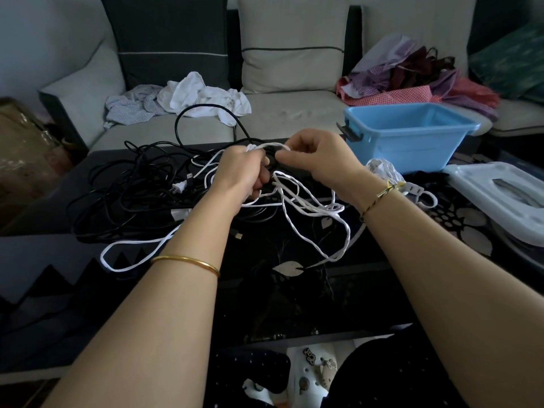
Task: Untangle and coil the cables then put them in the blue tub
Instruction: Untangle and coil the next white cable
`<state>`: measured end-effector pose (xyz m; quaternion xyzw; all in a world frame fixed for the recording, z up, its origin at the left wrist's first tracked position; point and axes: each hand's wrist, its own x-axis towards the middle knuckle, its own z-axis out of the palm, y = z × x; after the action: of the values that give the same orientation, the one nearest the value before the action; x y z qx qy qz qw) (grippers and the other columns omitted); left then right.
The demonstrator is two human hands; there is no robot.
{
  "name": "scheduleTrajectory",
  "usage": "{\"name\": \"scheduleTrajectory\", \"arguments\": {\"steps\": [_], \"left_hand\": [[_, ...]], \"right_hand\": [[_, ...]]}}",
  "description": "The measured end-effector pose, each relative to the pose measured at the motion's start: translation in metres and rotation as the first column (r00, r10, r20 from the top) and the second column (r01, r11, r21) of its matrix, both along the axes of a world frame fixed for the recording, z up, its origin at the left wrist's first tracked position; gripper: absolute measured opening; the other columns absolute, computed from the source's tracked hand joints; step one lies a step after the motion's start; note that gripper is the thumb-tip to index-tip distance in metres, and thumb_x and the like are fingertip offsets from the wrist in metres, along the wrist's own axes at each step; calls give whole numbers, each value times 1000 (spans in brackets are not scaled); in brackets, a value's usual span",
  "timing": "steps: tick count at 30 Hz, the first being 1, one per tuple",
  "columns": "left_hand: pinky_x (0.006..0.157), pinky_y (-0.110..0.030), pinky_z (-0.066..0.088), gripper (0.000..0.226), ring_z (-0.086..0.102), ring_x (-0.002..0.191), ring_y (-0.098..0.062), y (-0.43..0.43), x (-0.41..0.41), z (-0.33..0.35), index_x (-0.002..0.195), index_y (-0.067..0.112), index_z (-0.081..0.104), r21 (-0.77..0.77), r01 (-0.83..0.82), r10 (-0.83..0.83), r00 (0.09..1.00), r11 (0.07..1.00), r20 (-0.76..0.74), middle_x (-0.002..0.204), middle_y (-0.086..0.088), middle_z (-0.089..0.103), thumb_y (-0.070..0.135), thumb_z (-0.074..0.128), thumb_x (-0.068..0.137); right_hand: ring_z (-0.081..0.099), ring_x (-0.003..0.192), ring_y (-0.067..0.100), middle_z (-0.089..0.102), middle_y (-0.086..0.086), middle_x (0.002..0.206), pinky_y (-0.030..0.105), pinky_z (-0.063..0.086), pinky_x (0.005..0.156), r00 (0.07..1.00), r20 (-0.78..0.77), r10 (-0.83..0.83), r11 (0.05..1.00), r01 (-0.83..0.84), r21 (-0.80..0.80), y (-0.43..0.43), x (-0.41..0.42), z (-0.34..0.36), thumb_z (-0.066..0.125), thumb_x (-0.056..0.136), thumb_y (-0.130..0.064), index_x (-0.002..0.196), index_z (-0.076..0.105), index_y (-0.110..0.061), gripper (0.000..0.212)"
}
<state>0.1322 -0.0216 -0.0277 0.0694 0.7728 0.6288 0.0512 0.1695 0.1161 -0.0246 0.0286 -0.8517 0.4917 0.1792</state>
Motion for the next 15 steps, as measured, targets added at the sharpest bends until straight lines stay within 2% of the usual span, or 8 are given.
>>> {"name": "scheduleTrajectory", "arguments": {"steps": [3,7,10,13,15], "left_hand": [[37,-13,22,19,26,30,-9,-2,5,6,83,3,61,34,110,-112,992,993,65,37,3,39,10,46,92],[35,-13,19,22,23,31,-6,-3,12,14,89,2,61,157,328,-353,919,931,174,38,6,32,14,43,95],[34,-14,17,24,22,31,-2,-3,17,18,89,4,59,284,394,-464,851,874,247,38,8,28,17,40,98],[32,-11,17,27,23,28,-2,-5,18,20,86,6,58,445,378,-526,804,812,277,37,10,28,19,38,99],[30,-10,18,29,25,27,-3,-7,16,22,82,9,56,573,340,-572,769,746,287,35,9,29,21,37,100]], "right_hand": [[43,44,-3,58,-4,61,12,36,50,989,-25,-143,989,142,-29,4,-4,1,58,93,-34,77,69,-10,31],[36,38,2,48,-5,53,15,31,42,972,68,-227,964,234,-128,5,-7,-2,48,97,-38,61,57,-17,43],[33,41,7,43,-5,51,20,30,45,976,114,-188,935,213,-282,4,-9,-5,47,97,-40,59,51,-17,45],[33,44,8,38,-7,50,22,35,51,989,102,-105,891,139,-433,2,-8,-4,46,97,-42,63,48,-17,42],[32,46,8,36,-9,51,20,35,49,996,94,-14,881,56,-469,1,-7,-4,52,94,-44,65,47,-20,38]]}}
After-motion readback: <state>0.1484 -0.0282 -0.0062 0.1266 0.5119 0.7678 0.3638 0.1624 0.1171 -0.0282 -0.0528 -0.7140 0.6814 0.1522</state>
